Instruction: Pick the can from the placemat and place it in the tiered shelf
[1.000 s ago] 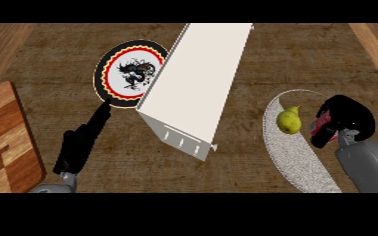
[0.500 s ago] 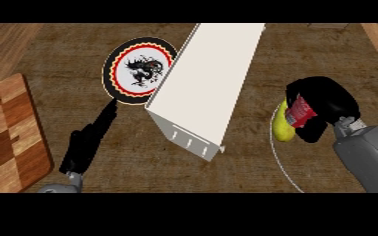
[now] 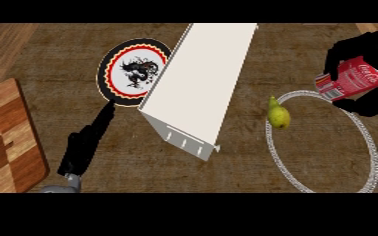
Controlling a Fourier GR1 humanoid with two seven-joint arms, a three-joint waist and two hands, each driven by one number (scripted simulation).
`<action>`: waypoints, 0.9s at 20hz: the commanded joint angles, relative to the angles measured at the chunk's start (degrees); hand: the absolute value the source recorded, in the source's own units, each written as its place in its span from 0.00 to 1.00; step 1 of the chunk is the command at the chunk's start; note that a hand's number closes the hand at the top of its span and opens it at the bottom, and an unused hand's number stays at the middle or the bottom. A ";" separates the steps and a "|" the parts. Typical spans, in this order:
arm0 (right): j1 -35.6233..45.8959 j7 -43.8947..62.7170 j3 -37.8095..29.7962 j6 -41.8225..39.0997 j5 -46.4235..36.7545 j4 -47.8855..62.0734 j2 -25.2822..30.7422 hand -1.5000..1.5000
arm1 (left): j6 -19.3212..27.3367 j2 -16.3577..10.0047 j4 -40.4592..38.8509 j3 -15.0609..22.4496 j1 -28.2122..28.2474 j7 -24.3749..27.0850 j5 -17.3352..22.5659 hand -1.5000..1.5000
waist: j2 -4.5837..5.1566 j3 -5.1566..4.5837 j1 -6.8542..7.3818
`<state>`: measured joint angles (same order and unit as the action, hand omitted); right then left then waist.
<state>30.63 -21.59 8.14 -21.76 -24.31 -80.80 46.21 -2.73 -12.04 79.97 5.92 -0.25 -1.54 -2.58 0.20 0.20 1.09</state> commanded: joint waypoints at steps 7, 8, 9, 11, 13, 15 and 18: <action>18.40 -4.48 -10.23 -11.17 10.91 16.69 -1.58 1.00 | 1.06 2.07 -3.19 -0.45 -3.92 -1.60 -1.19 0.50 | -0.02 -0.23 -0.19; 21.01 -3.47 -10.51 -11.53 11.36 18.49 -2.57 1.00 | -0.36 1.37 -1.09 0.25 -1.74 -2.50 -0.81 0.50 | -0.03 -0.22 0.14; 25.17 3.79 -8.60 -9.83 10.54 17.05 -6.45 1.00 | -1.27 0.32 -3.47 -2.31 -5.98 -3.18 0.83 0.50 | 0.00 -0.27 0.19; 27.32 1.77 -7.62 -6.15 6.95 21.96 -9.09 1.00 | -0.45 1.44 -0.56 0.23 -2.34 -3.98 -1.00 0.50 | 0.05 -0.23 0.60; 31.97 4.71 -8.61 -6.51 7.05 23.20 -9.81 1.00 | -0.11 1.77 -3.60 -0.57 -1.55 -0.20 -1.28 0.50 | 0.03 -0.26 0.33; 34.28 9.18 -6.96 -5.23 5.60 22.64 -13.49 1.00 | -0.30 2.09 -4.81 -1.00 -4.13 -1.62 -1.11 0.50 | -0.04 -0.26 -0.08; 36.84 10.88 -6.73 -3.44 4.24 25.15 -17.14 1.00 | 1.00 2.38 -1.82 -0.81 -3.60 -4.21 -1.98 0.50 | -0.13 -0.24 -0.19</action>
<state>63.23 -14.92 0.75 -26.32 -18.82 -56.81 33.33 -3.04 -10.86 77.98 4.75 -3.11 -3.15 -3.60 0.14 0.03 1.35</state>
